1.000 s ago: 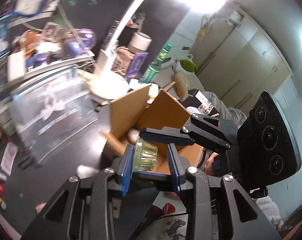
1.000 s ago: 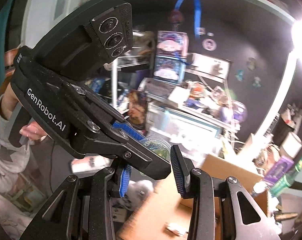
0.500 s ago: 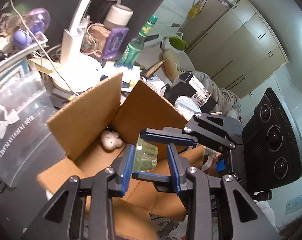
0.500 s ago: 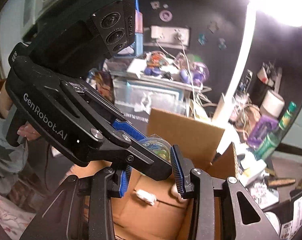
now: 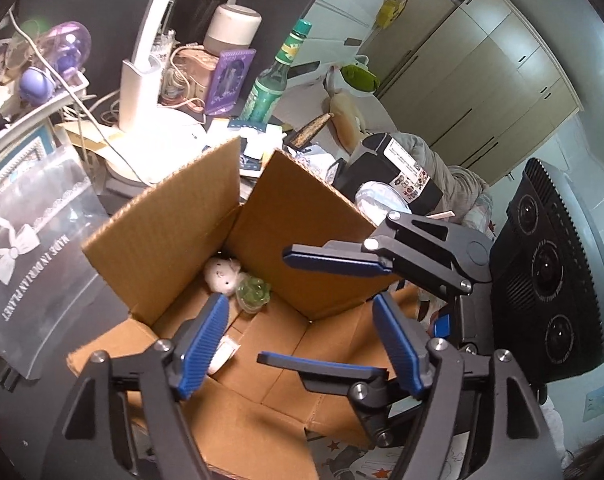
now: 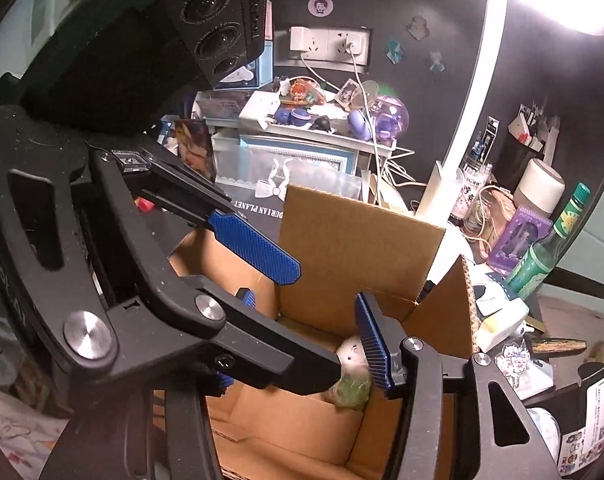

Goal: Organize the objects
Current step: 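Move the left tool back to the pink-and-white wrapped pack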

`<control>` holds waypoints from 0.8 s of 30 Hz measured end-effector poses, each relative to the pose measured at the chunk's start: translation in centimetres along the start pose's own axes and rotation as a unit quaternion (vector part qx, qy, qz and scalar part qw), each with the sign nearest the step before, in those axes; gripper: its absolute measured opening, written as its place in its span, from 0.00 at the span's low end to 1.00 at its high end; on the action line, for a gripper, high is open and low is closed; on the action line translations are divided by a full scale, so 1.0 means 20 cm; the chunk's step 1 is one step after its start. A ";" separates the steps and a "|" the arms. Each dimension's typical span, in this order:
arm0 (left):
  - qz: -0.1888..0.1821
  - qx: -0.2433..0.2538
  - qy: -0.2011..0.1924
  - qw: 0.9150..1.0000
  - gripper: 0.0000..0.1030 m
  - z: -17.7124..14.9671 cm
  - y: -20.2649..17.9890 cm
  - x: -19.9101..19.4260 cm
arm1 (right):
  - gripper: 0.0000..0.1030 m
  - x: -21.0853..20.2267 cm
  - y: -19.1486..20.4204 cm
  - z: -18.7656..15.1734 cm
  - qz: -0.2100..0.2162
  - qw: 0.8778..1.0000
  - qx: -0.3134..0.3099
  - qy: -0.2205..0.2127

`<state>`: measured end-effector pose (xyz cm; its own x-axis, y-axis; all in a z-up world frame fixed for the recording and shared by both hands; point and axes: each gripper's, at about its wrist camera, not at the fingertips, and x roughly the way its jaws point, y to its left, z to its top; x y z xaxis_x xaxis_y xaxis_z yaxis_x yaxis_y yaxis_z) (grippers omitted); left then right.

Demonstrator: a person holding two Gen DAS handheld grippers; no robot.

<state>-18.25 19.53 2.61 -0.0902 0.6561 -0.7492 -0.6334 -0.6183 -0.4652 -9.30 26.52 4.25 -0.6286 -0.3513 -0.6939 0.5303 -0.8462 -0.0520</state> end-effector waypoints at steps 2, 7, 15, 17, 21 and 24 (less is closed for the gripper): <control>0.005 0.002 -0.009 1.000 0.74 -0.02 0.00 -0.04 | 0.47 -0.01 0.01 0.00 0.001 1.000 -0.002 -0.003; 0.030 0.005 -0.046 0.998 0.80 -0.10 0.01 -0.20 | 0.47 -0.04 0.12 0.03 0.014 0.999 -0.019 -0.027; 0.089 -0.010 -0.127 0.988 0.85 -0.39 0.11 -0.57 | 0.47 -0.07 0.43 0.10 0.064 0.994 -0.069 -0.063; 0.108 -0.019 -0.144 0.983 0.85 -0.49 0.14 -0.65 | 0.47 -0.06 0.53 0.10 0.085 0.991 -0.082 -0.066; 0.142 -0.048 -0.168 0.974 1.00 -0.70 0.24 -0.76 | 0.47 0.05 0.75 0.09 0.137 0.983 -0.107 -0.053; 0.170 -0.077 -0.184 0.965 1.00 -0.87 0.33 -0.81 | 0.48 0.17 0.89 0.06 0.173 0.977 -0.117 -0.031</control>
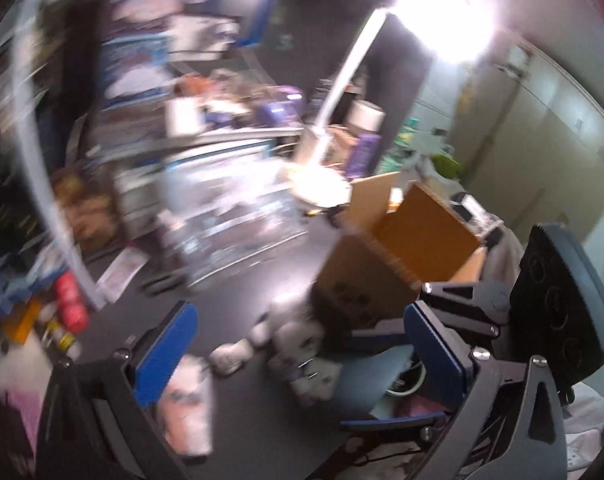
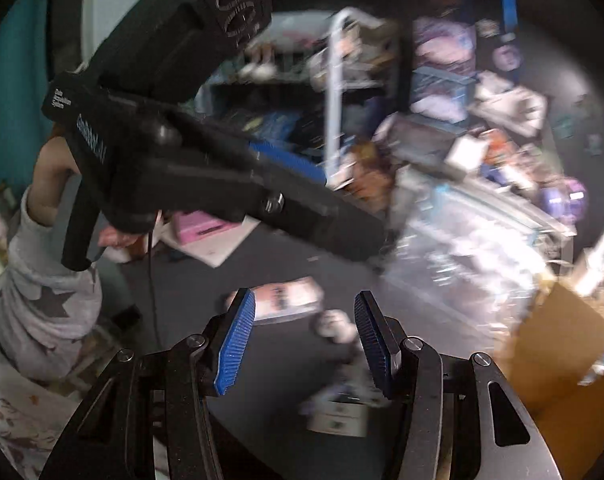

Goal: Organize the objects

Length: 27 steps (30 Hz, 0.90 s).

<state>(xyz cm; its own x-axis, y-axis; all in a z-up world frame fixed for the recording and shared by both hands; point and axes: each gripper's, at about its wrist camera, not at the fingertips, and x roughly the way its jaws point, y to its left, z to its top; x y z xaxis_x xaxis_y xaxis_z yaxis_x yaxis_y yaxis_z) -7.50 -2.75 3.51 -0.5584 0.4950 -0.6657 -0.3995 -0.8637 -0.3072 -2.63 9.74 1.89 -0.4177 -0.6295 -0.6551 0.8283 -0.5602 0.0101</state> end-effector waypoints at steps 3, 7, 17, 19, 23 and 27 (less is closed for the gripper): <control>0.018 -0.030 -0.005 0.999 1.00 -0.14 0.13 -0.04 | 0.58 0.19 0.06 -0.02 0.026 0.999 0.012 0.021; 0.043 -0.066 -0.002 0.997 1.00 -0.31 0.28 -0.05 | 0.59 0.42 0.13 -0.07 0.037 0.998 0.039 0.045; 0.087 -0.144 0.004 0.986 1.00 -0.64 0.64 -0.04 | 0.73 0.77 0.24 -0.09 -0.075 0.996 0.044 0.038; 0.082 -0.151 0.005 0.985 1.00 -0.68 0.66 -0.03 | 0.73 0.81 0.26 -0.10 -0.102 0.993 0.027 0.046; 0.071 -0.154 0.007 0.986 1.00 -0.69 0.67 -0.02 | 0.73 0.80 0.25 -0.15 -0.146 0.988 -0.009 0.055; 0.061 -0.154 0.010 0.986 1.00 -0.69 0.67 0.00 | 0.74 0.71 0.17 -0.20 -0.155 0.985 -0.009 0.070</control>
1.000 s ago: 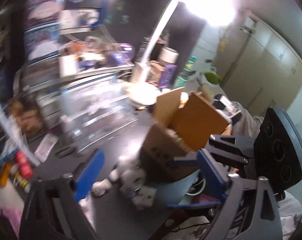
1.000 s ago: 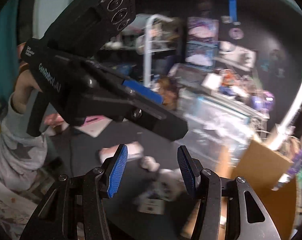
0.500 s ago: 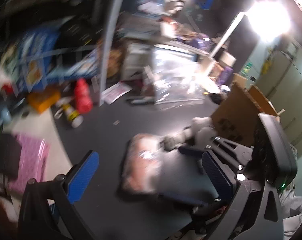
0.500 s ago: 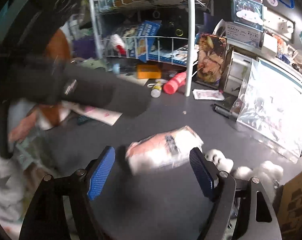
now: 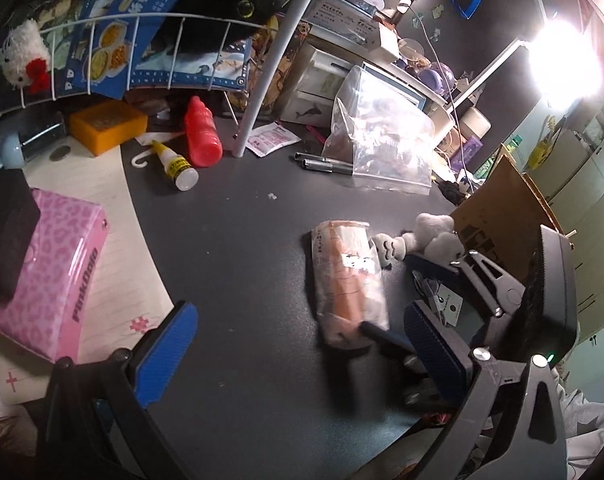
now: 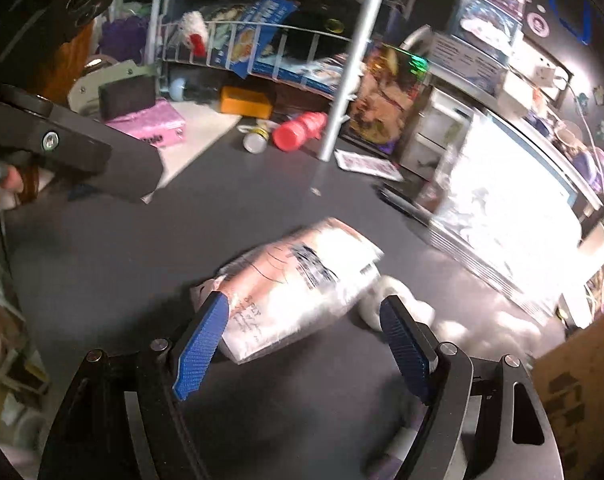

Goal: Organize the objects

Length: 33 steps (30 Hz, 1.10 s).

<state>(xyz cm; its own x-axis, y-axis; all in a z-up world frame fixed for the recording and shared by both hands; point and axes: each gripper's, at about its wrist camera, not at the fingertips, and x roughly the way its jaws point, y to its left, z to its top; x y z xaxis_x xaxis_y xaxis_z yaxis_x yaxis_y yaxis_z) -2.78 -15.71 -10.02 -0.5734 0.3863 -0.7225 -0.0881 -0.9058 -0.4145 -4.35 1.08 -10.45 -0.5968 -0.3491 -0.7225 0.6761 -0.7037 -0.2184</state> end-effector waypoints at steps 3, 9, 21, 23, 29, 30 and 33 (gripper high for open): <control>-0.004 0.000 0.002 1.000 1.00 0.00 0.00 0.02 | 0.74 -0.04 -0.07 -0.04 -0.008 1.000 0.018 0.002; -0.006 -0.007 0.001 1.000 1.00 0.00 0.01 0.03 | 0.75 -0.08 -0.09 -0.04 0.088 0.990 0.105 -0.004; -0.009 -0.014 0.001 1.000 1.00 0.00 0.03 0.02 | 0.59 0.08 0.05 -0.02 0.034 0.995 0.098 0.003; -0.009 -0.015 0.000 1.000 1.00 0.00 0.03 0.02 | 0.51 0.08 0.03 -0.02 0.037 0.994 0.102 0.002; -0.012 -0.015 0.004 1.000 1.00 0.00 0.02 0.05 | 0.34 0.07 0.04 -0.03 0.043 0.995 0.086 -0.009; -0.014 -0.015 0.006 1.000 1.00 0.00 0.01 0.06 | 0.29 0.06 0.03 -0.04 0.047 0.995 0.083 -0.012; -0.018 -0.013 0.012 1.000 1.00 0.00 -0.01 0.09 | 0.25 0.04 0.02 -0.05 0.071 0.994 0.081 -0.018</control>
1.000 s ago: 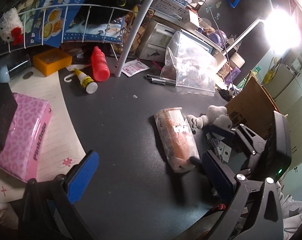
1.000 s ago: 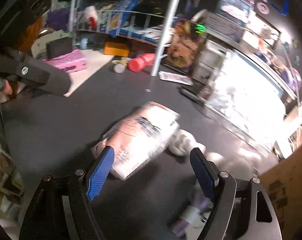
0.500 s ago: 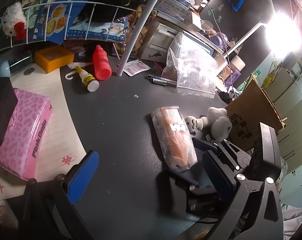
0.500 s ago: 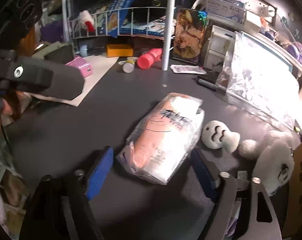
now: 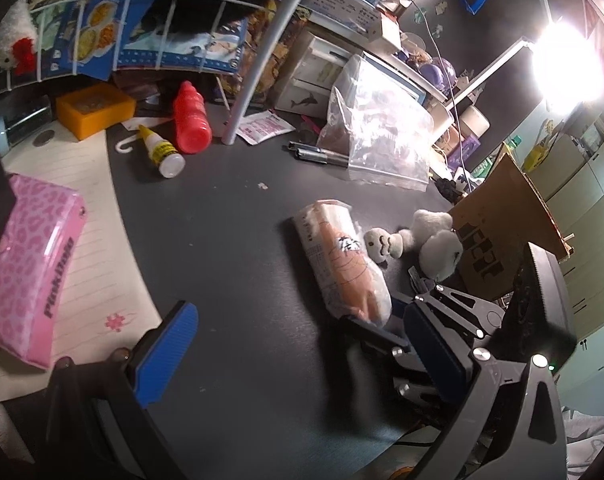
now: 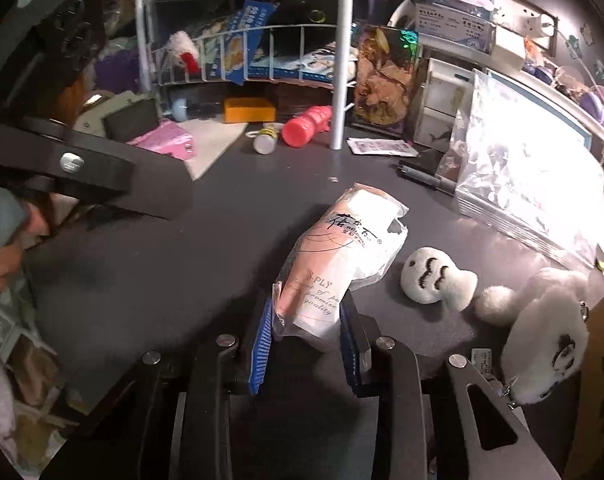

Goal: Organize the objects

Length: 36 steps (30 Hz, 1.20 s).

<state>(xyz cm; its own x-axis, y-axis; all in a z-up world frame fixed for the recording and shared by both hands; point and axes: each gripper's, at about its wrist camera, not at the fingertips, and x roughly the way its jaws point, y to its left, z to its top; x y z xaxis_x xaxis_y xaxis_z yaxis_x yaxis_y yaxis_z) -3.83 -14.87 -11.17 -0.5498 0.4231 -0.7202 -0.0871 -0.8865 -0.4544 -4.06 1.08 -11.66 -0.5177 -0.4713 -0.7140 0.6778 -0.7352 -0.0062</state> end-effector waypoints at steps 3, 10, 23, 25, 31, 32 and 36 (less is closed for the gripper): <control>-0.014 0.005 0.007 1.000 1.00 0.01 -0.04 0.04 | 0.25 -0.04 0.00 0.00 0.016 1.000 -0.008 -0.006; -0.048 0.015 0.011 0.999 0.96 0.06 -0.16 0.09 | 0.25 -0.18 0.00 0.06 0.088 0.995 -0.032 -0.027; -0.095 0.052 -0.010 0.994 0.46 0.21 -0.45 -0.01 | 0.24 -0.45 -0.16 0.23 0.129 0.989 -0.047 -0.057; -0.096 0.064 -0.013 0.993 0.43 0.25 -0.52 -0.02 | 0.24 -0.50 -0.19 0.25 0.124 0.989 -0.046 -0.063; -0.115 0.089 -0.019 0.989 0.38 0.35 -0.70 -0.05 | 0.24 -0.67 -0.32 0.29 0.113 0.990 -0.028 -0.079; -0.117 0.096 -0.019 0.988 0.38 0.37 -0.74 -0.05 | 0.24 -0.69 -0.34 0.29 0.111 0.990 -0.025 -0.081; -0.125 0.122 -0.017 0.985 0.37 0.43 -0.91 -0.04 | 0.24 -0.82 -0.43 0.31 0.089 0.992 -0.016 -0.087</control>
<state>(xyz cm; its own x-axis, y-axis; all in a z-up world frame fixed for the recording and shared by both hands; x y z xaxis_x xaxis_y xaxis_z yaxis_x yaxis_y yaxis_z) -8.89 -0.76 2.17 -0.5133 0.6311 -0.5816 -0.4174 -0.7757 -0.4733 -4.66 12.16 4.36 -0.4682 -0.6715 -0.5743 0.7813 -0.6182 0.0858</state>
